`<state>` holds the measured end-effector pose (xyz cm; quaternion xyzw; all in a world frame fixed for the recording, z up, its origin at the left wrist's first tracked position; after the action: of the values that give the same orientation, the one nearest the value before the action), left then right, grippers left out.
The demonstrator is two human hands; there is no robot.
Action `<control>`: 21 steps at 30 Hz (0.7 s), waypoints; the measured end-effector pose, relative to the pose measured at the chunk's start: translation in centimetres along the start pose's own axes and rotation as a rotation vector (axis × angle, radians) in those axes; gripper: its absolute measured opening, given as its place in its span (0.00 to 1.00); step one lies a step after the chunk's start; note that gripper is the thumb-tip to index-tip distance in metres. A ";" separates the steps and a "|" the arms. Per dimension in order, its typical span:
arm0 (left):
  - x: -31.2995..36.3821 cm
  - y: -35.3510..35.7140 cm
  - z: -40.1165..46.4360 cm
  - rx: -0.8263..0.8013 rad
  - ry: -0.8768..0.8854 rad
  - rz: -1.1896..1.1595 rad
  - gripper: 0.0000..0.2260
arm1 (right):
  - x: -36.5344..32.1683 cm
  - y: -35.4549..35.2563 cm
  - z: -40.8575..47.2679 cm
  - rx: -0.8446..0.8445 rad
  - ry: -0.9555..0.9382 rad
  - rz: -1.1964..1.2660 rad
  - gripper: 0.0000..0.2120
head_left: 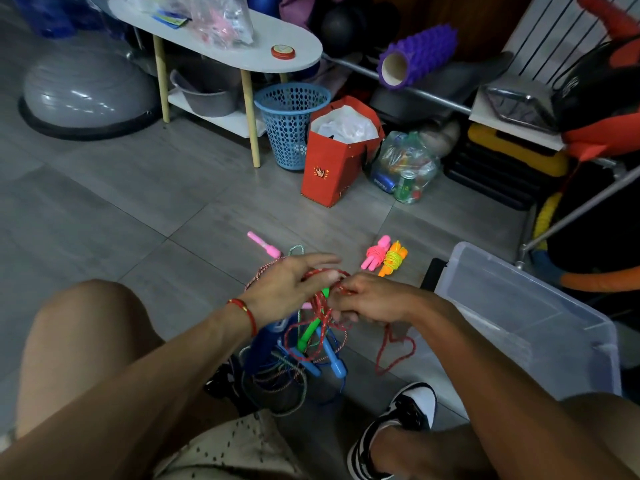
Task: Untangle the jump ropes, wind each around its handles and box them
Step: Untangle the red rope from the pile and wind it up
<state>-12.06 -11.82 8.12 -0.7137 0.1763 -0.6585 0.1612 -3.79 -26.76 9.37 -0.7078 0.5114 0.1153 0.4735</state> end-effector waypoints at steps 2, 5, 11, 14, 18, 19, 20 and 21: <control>-0.3 0.9 0.0 -0.137 0.041 -0.042 0.21 | -0.4 -0.2 -0.1 -0.002 0.018 0.016 0.14; -0.9 1.1 0.1 -0.226 0.003 -0.047 0.21 | -0.2 -0.4 -0.6 -0.028 0.077 0.100 0.13; -1.8 3.0 -0.6 -0.218 -0.074 0.064 0.13 | 0.1 -1.3 -1.0 -0.019 0.135 0.380 0.16; -1.4 3.1 -0.3 -0.162 -0.054 -0.065 0.06 | 0.2 -1.5 -1.1 -0.036 0.127 0.413 0.16; -1.6 0.4 0.0 -0.209 -0.045 -0.010 0.11 | 1.7 -2.1 -1.8 0.018 0.148 0.354 0.16; -1.9 -0.8 0.2 -0.215 -0.042 0.032 0.11 | 2.4 -2.3 -2.1 0.052 0.166 0.299 0.16; -2.3 -2.1 0.4 -0.211 -0.042 0.076 0.11 | 3.0 -2.6 -2.5 0.098 0.175 0.265 0.17; -2.5 -3.3 0.5 -0.200 -0.038 0.122 0.12 | 3.4 -2.8 -2.7 0.152 0.161 0.271 0.16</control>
<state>-11.65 -7.73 7.41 -0.7264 0.2813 -0.6129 0.1325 -0.78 -30.93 10.10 -0.6015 0.6456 0.0819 0.4634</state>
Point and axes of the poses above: each hand's wrist, its own z-axis towards the middle knuckle, its own y-axis out of the palm, x = y × z, the point moved 3 cm from there along z, towards the middle knuckle, and after that the axes turned 1 degree about -x, right-handed, at the moved point
